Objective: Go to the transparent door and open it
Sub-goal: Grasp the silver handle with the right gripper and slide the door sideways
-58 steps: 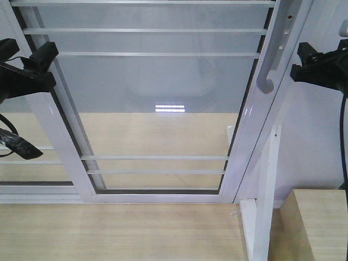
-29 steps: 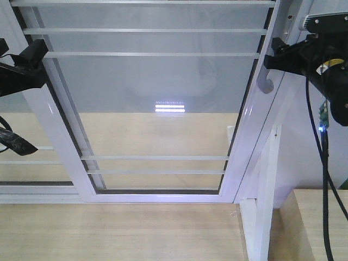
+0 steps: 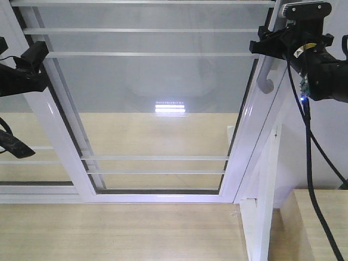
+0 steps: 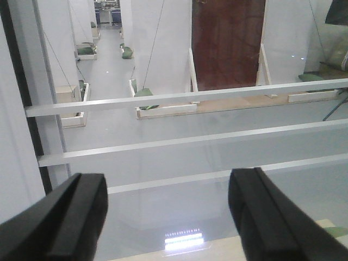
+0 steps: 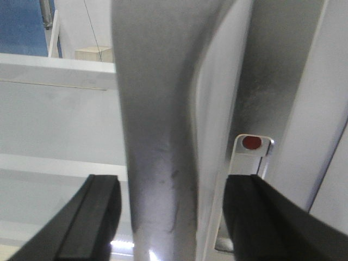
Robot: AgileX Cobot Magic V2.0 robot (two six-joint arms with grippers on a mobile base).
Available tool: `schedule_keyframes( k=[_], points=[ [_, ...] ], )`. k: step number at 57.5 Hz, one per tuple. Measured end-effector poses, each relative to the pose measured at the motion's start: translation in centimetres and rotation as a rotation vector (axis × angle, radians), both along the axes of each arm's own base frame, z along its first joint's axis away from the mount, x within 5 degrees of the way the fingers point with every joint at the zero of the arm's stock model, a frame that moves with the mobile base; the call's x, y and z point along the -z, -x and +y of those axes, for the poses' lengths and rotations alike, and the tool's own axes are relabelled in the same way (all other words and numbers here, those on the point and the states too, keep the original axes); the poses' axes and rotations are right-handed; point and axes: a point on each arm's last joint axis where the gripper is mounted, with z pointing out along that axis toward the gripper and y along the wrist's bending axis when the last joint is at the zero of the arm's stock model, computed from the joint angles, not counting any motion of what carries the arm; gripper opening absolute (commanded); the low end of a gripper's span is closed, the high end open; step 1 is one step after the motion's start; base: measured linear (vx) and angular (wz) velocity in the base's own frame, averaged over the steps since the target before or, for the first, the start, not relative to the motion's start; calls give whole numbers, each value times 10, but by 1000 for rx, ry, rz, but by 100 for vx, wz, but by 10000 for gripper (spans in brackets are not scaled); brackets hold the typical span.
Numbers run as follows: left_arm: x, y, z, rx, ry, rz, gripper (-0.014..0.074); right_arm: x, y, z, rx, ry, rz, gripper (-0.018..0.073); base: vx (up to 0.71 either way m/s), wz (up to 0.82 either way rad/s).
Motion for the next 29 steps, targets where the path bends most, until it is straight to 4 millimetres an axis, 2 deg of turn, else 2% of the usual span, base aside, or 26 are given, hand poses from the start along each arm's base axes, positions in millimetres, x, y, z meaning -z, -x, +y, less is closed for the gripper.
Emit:
schedule_keyframes(
  k=[9, 15, 19, 29],
  points=[
    [0, 0, 0, 0, -2, 2, 576, 1, -1, 1, -1, -5, 2, 164, 0, 0],
    [0, 0, 0, 0, -3, 4, 576, 1, 0, 3, -10, 0, 1, 68, 0, 0],
    [0, 0, 0, 0, -3, 4, 576, 1, 0, 5, -15, 0, 1, 38, 0, 0],
    [1, 0, 0, 0, -3, 5, 576, 1, 1, 14, -31, -5, 3, 49, 0, 0]
  ],
)
